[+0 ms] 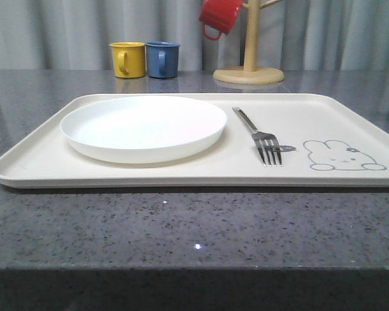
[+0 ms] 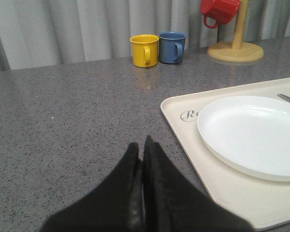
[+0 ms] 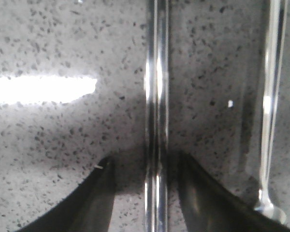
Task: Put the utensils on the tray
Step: 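Grasp the steel chopsticks with the right gripper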
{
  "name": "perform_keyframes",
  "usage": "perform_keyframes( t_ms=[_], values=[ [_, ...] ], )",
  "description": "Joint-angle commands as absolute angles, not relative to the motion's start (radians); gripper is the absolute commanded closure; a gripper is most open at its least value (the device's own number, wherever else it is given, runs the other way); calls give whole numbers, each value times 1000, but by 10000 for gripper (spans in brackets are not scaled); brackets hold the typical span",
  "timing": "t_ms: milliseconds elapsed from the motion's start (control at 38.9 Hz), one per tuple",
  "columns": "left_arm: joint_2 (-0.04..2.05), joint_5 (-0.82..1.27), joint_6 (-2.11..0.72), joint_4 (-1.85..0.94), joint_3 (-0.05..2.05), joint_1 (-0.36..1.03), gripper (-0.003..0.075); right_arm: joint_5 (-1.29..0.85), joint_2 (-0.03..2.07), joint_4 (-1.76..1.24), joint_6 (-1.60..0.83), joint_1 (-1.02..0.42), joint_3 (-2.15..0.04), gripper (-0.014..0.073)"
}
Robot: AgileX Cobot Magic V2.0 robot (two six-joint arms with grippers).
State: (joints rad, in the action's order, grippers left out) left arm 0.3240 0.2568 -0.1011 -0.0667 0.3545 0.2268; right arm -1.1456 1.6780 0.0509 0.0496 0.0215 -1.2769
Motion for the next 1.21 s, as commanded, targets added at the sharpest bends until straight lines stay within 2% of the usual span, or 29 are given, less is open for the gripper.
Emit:
perform_keyframes(
  t_ms=[0, 129, 231, 591, 926, 1183],
  values=[
    [331, 176, -93, -75, 383, 227, 738, -1143, 1654, 57, 38, 30, -1297, 349],
    [331, 176, -93, -75, 383, 227, 738, -1158, 1654, 58, 34, 30, -1301, 553],
    [331, 176, -93, -75, 383, 227, 738, -1172, 1648, 59, 34, 30, -1313, 631],
    [331, 176, -93, -75, 383, 227, 738, -1305, 1561, -10, 64, 6, -1444, 632],
    [331, 176, -93, -75, 383, 227, 738, -1272, 1574, -27, 212, -213, -1497, 631],
    [331, 176, -93, -75, 383, 227, 738, -1213, 1663, -88, 281, -353, -1524, 631]
  ],
)
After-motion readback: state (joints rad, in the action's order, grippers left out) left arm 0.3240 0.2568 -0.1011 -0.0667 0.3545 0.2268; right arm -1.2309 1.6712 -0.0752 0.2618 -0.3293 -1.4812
